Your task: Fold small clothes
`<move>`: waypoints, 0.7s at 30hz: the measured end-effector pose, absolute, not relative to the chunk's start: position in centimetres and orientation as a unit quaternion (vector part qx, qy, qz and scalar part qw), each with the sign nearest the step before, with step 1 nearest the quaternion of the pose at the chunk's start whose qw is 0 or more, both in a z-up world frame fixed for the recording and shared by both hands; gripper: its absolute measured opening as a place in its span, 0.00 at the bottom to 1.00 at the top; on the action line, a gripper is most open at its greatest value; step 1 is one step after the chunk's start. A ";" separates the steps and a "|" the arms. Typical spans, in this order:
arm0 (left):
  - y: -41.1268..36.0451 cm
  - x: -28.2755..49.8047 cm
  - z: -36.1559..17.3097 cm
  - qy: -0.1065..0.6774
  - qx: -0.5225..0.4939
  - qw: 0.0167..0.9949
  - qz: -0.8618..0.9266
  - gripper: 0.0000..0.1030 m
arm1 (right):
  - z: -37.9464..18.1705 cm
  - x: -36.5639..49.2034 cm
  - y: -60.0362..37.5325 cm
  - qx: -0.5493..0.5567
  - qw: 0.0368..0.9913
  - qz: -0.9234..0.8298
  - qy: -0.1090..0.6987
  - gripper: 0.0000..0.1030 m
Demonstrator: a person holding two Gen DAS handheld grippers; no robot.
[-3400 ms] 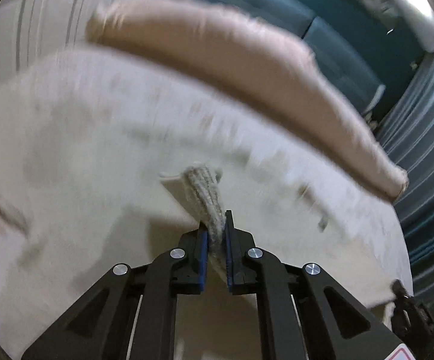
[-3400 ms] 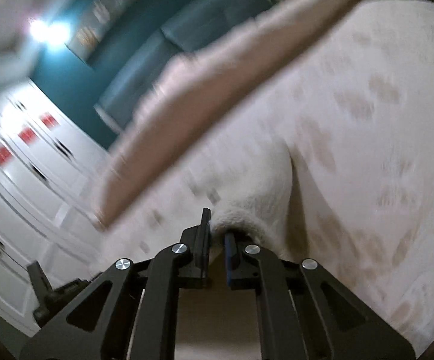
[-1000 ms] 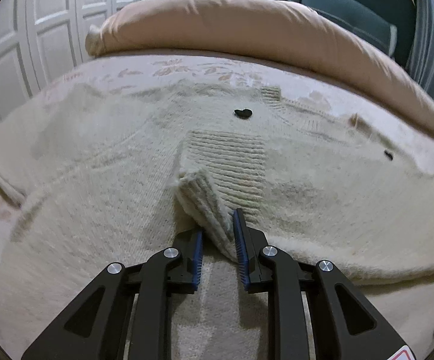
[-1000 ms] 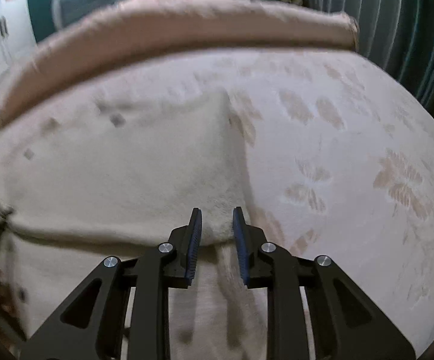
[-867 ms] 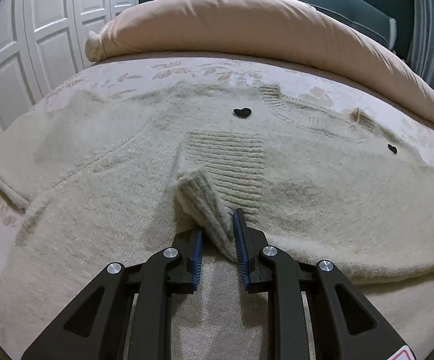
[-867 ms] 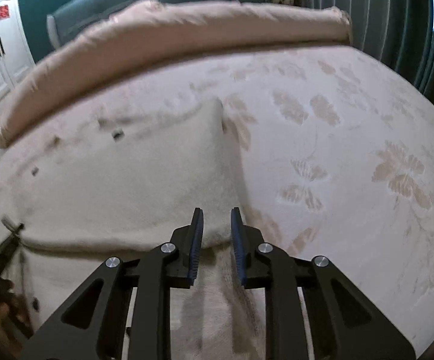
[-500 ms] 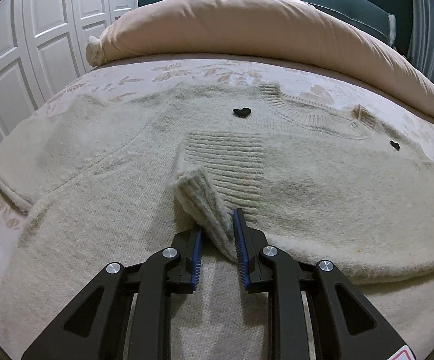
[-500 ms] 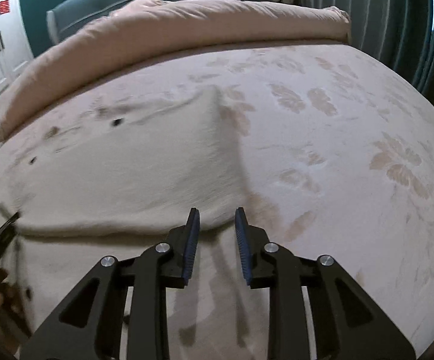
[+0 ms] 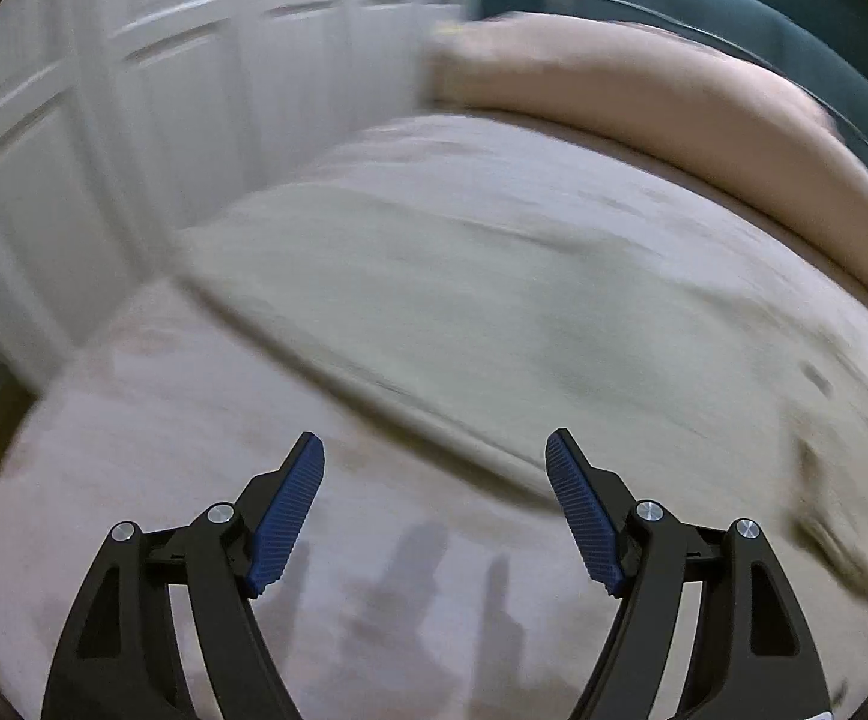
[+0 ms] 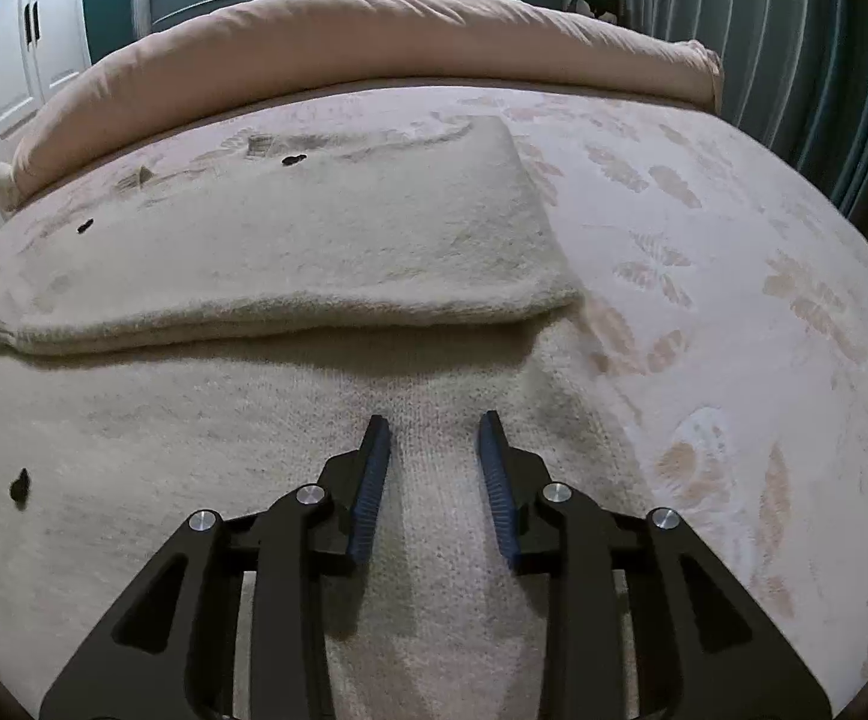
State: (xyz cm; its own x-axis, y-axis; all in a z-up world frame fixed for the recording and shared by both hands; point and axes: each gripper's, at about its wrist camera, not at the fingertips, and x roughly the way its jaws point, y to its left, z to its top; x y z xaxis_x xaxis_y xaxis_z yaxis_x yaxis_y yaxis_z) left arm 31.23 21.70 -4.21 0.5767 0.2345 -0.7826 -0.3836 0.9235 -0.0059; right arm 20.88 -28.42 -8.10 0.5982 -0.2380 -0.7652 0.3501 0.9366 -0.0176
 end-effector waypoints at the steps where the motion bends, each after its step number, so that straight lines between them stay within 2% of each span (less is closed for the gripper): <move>1: 24.7 31.7 -4.0 0.426 -0.107 0.877 0.193 0.72 | -8.2 20.8 -28.5 0.067 0.892 -0.165 0.416 0.30; 5: 33.0 34.1 -3.4 0.421 -0.144 0.857 0.259 0.72 | -8.4 20.6 -29.1 0.086 0.895 -0.158 0.409 0.30; 11: 39.7 36.8 -5.1 0.454 -0.223 0.812 0.291 0.69 | -8.6 20.7 -28.8 0.077 0.895 -0.165 0.408 0.31; 13: 40.1 37.4 -6.0 0.468 -0.227 0.806 0.282 0.53 | -8.7 20.8 -28.6 0.072 0.895 -0.168 0.407 0.32; 15: 39.8 37.8 -6.2 0.471 -0.215 0.811 0.270 0.44 | -8.7 20.8 -28.6 0.073 0.895 -0.170 0.406 0.32; 16: 39.3 38.1 -6.0 0.468 -0.202 0.819 0.264 0.27 | -8.7 20.8 -28.6 0.072 0.895 -0.169 0.406 0.32; 18: 38.8 38.5 -5.6 0.470 -0.191 0.828 0.241 0.06 | -8.8 20.8 -28.6 0.074 0.896 -0.169 0.405 0.32; 21: 36.4 39.0 -2.6 0.440 -0.159 0.854 0.228 0.00 | -8.8 20.8 -28.7 0.078 0.896 -0.169 0.403 0.32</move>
State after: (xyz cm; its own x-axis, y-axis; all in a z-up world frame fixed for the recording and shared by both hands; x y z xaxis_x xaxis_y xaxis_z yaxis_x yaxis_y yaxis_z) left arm 38.97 36.41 -2.60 0.5085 0.2496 -0.8241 -0.5291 0.8456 -0.0703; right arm 20.85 -28.69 -8.82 0.6188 -0.2398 -0.7481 0.3648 0.9311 0.0033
